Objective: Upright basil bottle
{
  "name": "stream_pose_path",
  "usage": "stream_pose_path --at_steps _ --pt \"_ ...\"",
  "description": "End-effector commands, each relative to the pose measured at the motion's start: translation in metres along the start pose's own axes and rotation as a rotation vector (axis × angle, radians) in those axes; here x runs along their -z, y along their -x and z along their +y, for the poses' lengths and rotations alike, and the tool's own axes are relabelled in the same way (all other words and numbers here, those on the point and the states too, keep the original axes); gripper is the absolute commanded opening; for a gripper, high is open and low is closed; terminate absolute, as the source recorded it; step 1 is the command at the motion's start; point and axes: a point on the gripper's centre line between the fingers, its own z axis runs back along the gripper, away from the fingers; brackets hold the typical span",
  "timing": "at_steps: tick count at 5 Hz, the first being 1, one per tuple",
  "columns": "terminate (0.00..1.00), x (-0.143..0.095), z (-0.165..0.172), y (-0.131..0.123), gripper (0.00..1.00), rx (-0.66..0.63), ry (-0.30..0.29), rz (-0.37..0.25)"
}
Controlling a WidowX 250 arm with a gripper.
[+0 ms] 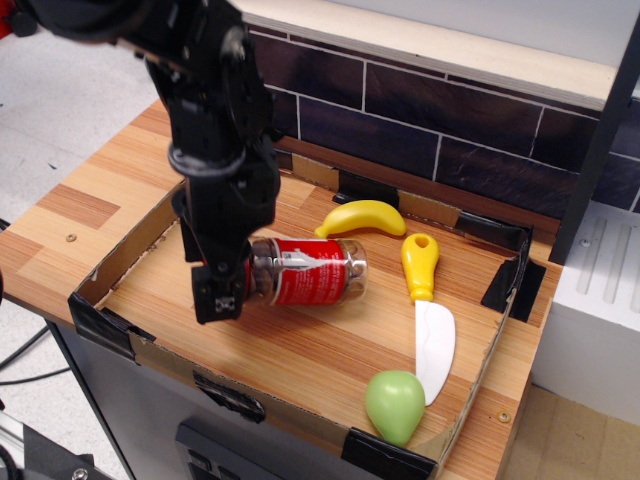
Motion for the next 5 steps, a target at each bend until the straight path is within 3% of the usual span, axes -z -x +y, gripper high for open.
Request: stream_pose_path --at_steps 1,3,4,5 --pt "0.0 -0.038 0.023 -0.006 0.0 -0.077 -0.087 0.003" --pt "0.0 -0.056 0.024 -0.002 0.0 -0.099 -0.059 0.106" --pt "0.0 -0.071 0.022 -0.002 0.0 -0.135 0.008 0.184" --pt "0.0 -0.073 0.016 -0.001 0.0 -0.17 0.033 0.269"
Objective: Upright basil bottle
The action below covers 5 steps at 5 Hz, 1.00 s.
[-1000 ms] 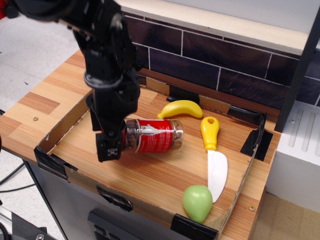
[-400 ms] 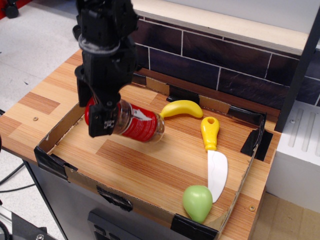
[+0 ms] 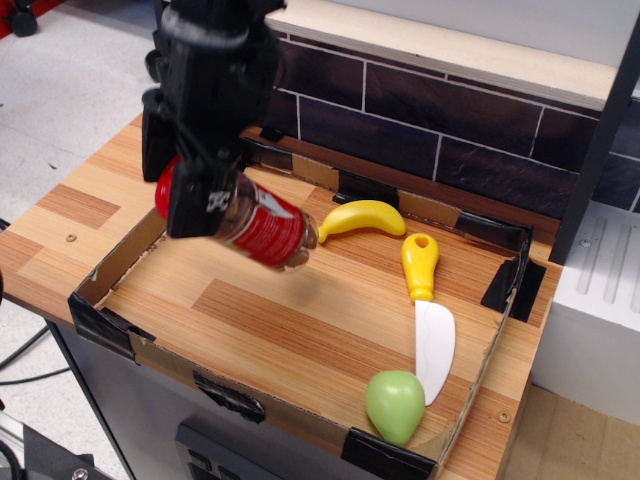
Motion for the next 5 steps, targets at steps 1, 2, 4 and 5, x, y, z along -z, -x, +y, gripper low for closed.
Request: stream_pose_path --at_steps 1,2,4,5 --pt "0.0 -0.006 0.006 0.0 0.0 -0.078 -0.016 0.096" --pt "0.0 0.003 0.006 0.005 0.0 -0.098 -0.023 0.145" --pt "0.0 0.013 0.008 0.021 0.0 -0.203 -0.033 0.316" --pt "0.0 0.021 0.006 0.016 0.0 -0.237 -0.039 0.378"
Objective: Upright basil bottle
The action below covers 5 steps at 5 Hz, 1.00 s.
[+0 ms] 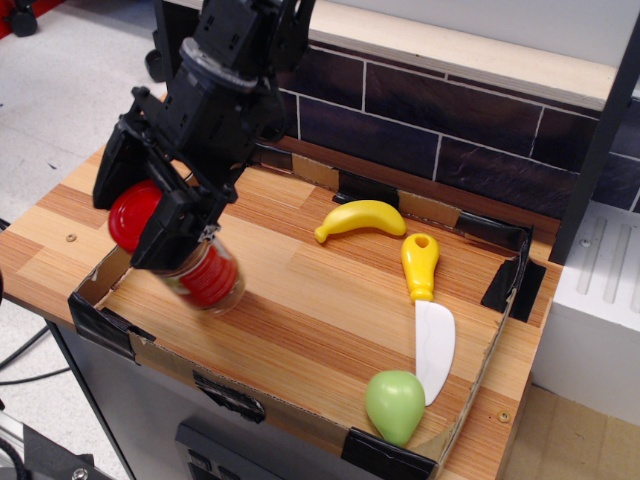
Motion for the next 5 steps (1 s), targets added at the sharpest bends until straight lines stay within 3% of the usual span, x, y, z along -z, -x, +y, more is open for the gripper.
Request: stream_pose_path --at_steps 1,2,3,4,5 --pt "0.0 -0.003 0.004 -0.02 0.0 -0.039 0.01 0.072" --pt "0.0 -0.002 0.002 -0.026 0.0 -0.015 0.048 0.097" --pt "0.0 -0.01 0.005 -0.029 1.0 -0.012 0.041 0.047" --pt "0.0 -0.022 0.011 -0.029 1.0 -0.039 0.016 -0.044" --pt "1.0 -0.034 0.018 -0.028 1.0 -0.061 -0.013 -0.14"
